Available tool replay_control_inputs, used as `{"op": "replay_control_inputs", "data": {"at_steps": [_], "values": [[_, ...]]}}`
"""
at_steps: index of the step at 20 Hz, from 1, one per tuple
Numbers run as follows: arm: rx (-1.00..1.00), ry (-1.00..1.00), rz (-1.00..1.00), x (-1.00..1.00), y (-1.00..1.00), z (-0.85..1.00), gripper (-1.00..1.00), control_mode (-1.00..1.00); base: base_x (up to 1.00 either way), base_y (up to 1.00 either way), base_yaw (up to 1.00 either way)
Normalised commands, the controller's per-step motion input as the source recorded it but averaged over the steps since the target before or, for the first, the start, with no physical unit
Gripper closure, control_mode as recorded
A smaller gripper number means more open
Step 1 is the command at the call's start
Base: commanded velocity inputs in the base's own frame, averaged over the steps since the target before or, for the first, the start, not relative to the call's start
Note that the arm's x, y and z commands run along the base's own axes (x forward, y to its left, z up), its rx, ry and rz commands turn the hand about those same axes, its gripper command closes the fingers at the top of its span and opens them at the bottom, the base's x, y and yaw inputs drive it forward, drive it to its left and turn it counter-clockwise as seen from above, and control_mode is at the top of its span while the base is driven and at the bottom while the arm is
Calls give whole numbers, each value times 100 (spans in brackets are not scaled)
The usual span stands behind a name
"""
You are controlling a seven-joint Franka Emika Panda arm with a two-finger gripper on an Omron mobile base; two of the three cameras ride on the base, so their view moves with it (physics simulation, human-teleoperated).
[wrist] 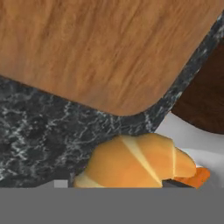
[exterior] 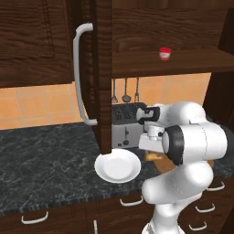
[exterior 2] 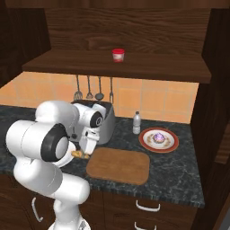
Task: From the different types of pastries on the counter, select a croissant and place it on the cutting board. Then retrieve a jar of jam from the cabinet and place it alongside the croissant on the cutting board.
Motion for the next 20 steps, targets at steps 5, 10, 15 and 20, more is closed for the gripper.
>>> {"op": "replay_control_inputs", "data": {"at_steps": [5, 10, 15, 20], "values": [[0, 5, -17, 34, -100, -16, 100, -100, 0, 0, 0], [0, 13, -16, 57, -100, 0, 100, -100, 0, 0, 0], [10, 5, -10, 61, -100, 1, 100, -100, 0, 0, 0], [27, -23, -3, 23, -73, -14, 100, -100, 0, 0, 0]]}}
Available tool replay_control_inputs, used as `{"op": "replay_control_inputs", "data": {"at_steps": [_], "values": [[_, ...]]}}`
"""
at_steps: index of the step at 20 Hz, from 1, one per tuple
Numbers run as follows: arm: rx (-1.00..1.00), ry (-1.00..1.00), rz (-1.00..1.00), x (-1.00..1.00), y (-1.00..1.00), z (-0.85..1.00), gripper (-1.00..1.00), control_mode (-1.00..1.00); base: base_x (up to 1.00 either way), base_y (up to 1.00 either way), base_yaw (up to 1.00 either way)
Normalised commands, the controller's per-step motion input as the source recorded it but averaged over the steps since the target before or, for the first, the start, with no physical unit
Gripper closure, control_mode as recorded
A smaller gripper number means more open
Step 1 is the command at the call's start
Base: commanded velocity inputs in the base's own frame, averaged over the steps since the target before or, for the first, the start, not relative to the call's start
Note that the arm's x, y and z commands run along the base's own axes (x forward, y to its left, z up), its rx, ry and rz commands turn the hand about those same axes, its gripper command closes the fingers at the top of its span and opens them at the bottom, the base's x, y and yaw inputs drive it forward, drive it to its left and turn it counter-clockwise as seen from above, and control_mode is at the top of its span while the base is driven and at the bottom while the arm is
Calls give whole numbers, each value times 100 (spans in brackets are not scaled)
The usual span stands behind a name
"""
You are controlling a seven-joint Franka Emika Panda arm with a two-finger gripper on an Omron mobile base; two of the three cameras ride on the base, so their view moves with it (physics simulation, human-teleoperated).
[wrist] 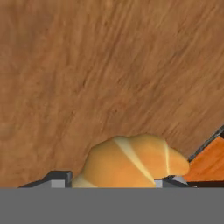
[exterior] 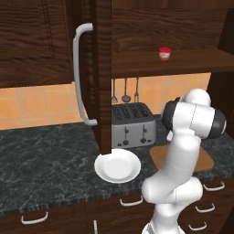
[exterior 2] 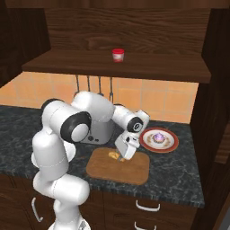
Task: From the different types of pastries on the counter, select a croissant and place it on the cutting board. Then retrieve a jar of jam from the cabinet and place it alongside the croissant on the cutting board.
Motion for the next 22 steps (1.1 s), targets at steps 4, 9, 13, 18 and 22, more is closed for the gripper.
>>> {"op": "replay_control_inputs", "data": {"at_steps": [4, 9, 13, 18, 22], "values": [[27, -38, 0, -20, -1, -11, 100, -100, 0, 0, 0], [22, -32, 0, -3, 14, -3, 100, -100, 0, 0, 0], [8, -23, 0, -27, 25, 0, 100, -100, 0, 0, 0], [1, -17, 0, -33, 53, 6, 100, -100, 0, 0, 0], [0, -7, 0, 26, 52, 5, 100, -100, 0, 0, 0]]}}
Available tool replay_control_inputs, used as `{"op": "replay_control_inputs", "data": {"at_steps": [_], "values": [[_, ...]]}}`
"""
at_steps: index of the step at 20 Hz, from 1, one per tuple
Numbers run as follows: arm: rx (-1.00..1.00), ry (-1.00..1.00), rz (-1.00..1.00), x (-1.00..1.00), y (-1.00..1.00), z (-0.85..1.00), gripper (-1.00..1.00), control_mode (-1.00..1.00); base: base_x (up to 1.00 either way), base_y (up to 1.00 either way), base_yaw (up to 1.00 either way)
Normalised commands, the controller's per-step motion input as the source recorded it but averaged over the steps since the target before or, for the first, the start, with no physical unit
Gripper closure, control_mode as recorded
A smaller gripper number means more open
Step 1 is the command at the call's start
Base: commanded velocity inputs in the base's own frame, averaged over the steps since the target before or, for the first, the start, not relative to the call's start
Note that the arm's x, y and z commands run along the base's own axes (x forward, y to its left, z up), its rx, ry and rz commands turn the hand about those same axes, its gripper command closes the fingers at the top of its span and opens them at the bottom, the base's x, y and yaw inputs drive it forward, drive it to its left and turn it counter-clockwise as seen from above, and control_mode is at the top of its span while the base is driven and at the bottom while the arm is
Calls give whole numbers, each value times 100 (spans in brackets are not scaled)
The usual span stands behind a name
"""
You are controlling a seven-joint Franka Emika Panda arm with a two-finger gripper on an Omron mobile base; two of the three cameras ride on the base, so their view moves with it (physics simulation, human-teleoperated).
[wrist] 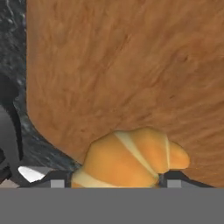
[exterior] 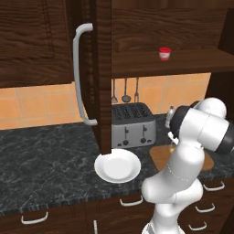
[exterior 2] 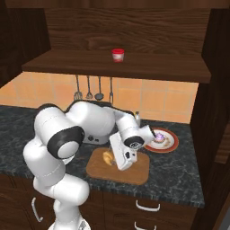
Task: From the different types of pastries on the counter, select a croissant and place it on the cutting board. Then retrieve a jar of jam from the cabinet and place it alongside the croissant on the cutting board.
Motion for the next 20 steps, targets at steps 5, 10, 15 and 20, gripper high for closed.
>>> {"op": "replay_control_inputs", "data": {"at_steps": [5, 10, 15, 20], "values": [[-8, -3, -5, 87, -1, -43, 100, -100, 0, 0, 0], [-11, 0, -2, -9, -1, -43, 100, -100, 0, 0, 0], [-3, -1, -1, -37, -15, 15, -100, -100, 0, 0, 0], [2, -4, 0, -23, 18, 99, -100, -100, 0, 0, 0]]}}
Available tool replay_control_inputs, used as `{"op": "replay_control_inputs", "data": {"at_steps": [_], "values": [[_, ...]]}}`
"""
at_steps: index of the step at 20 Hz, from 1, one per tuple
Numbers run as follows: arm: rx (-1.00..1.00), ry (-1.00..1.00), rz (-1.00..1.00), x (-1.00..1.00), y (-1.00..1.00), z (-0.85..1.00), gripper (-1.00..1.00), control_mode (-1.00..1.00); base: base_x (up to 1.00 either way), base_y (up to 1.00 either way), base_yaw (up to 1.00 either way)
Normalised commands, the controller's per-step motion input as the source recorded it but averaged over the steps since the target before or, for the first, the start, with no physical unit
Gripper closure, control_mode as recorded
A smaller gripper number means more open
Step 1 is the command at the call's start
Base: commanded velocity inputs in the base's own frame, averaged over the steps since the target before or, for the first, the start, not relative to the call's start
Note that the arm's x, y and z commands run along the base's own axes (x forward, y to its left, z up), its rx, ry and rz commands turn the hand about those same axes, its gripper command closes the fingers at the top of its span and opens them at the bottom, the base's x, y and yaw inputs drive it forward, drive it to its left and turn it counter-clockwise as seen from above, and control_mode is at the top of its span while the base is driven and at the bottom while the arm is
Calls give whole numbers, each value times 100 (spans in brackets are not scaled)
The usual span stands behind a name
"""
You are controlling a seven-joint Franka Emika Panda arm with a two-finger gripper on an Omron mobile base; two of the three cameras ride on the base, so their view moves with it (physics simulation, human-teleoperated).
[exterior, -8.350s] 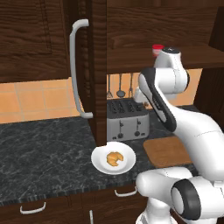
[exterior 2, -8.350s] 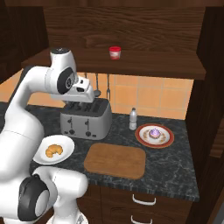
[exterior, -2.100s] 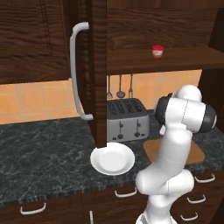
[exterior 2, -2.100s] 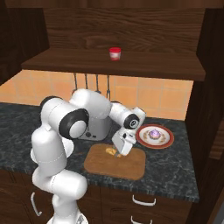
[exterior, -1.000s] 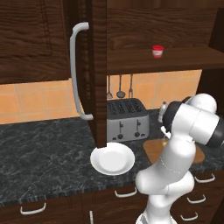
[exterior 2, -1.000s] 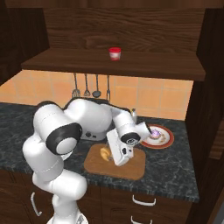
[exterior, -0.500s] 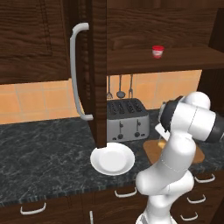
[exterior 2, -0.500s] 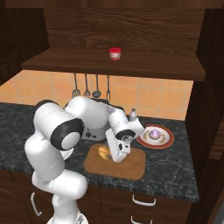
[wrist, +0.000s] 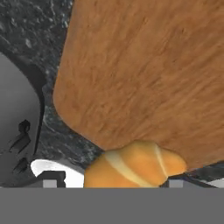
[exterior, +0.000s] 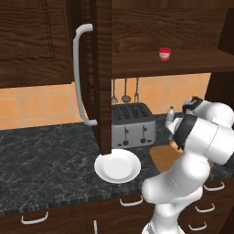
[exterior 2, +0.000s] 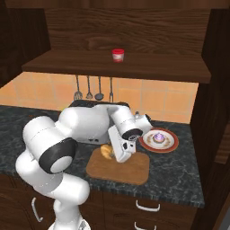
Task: From the different types of pastries on the counter, select a croissant and place it on the cutting board. Then retrieve a jar of jam from the cabinet and place it alongside the croissant on the cutting board.
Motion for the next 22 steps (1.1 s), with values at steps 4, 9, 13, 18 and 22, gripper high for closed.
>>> {"op": "replay_control_inputs", "data": {"at_steps": [4, 9, 13, 18, 22], "values": [[-15, 0, 0, -11, 73, 25, -100, -100, 0, 0, 0], [-9, -3, 1, 25, 54, 0, -100, -100, 0, 0, 0], [-1, -4, 1, 14, 18, 67, -100, -100, 0, 0, 0], [-25, -34, 28, -26, -3, 100, -100, -100, 0, 0, 0], [-31, -45, 35, -13, -3, 100, -100, -100, 0, 0, 0]]}}
